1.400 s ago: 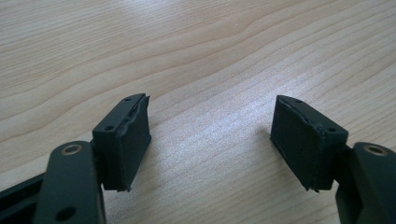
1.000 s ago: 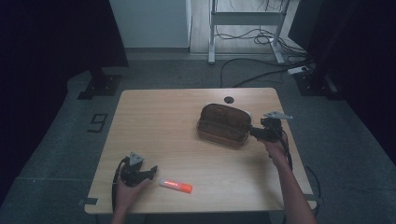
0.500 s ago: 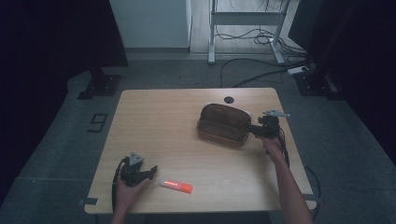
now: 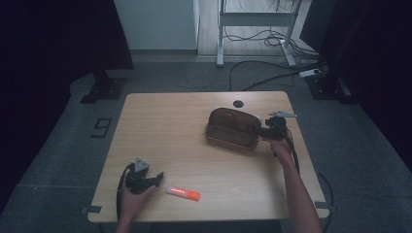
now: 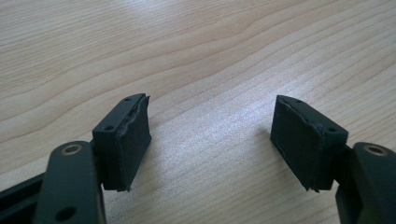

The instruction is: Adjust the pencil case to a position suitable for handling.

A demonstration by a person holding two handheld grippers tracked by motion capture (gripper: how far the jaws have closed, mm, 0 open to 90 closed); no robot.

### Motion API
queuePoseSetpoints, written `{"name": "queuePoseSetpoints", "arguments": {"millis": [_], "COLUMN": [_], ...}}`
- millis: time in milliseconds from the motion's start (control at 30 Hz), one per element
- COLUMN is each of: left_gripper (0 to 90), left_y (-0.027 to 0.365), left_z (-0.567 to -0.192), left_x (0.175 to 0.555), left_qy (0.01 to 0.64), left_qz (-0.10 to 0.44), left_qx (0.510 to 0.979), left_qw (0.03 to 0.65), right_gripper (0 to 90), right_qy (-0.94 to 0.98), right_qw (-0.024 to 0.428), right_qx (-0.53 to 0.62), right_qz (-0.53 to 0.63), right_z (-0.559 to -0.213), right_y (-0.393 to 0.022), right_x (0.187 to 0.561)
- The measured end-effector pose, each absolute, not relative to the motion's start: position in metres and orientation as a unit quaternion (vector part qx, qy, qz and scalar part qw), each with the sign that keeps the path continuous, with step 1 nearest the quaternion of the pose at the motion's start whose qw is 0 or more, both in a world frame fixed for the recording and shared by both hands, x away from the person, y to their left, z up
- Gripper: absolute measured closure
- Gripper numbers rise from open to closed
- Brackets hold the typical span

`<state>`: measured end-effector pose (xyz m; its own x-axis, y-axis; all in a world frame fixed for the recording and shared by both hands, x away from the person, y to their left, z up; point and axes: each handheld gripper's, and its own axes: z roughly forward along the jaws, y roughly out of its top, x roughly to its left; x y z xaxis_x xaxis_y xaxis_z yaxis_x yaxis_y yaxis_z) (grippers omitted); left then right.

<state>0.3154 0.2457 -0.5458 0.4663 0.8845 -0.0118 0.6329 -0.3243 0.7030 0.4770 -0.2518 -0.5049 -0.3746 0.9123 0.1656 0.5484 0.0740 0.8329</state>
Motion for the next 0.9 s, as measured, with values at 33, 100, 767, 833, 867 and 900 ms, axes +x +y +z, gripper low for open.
{"name": "queuePoseSetpoints", "arguments": {"millis": [33,100,767,833,867,900], "left_gripper": [28.0,27.9,27.9,27.9,27.9,27.9], "left_y": [0.246,0.246,0.246,0.246,0.246,0.246], "left_z": [-0.546,-0.546,-0.546,-0.546,-0.546,-0.546], "left_x": [0.315,0.315,0.315,0.315,0.315,0.315], "left_qy": [0.480,0.480,0.480,0.480,0.479,0.480], "left_qz": [0.192,0.192,0.192,0.192,0.192,0.192], "left_qx": [0.791,0.791,0.791,0.791,0.791,0.791], "left_qw": [0.328,0.328,0.328,0.328,0.328,0.328], "right_gripper": [23.4,24.0,72.3,74.1,75.8,77.1], "right_qy": [0.704,0.704,0.744,0.745,0.746,0.749], "right_qw": [0.209,0.213,0.199,0.196,0.193,0.193], "right_qx": [0.521,0.519,0.468,0.465,0.461,0.456], "right_qz": [0.435,0.435,0.433,0.436,0.439,0.442], "right_z": [-0.505,-0.504,-0.520,-0.520,-0.519,-0.519], "right_y": [-0.251,-0.250,-0.235,-0.236,-0.236,-0.236], "right_x": [0.482,0.483,0.488,0.488,0.487,0.486]}}
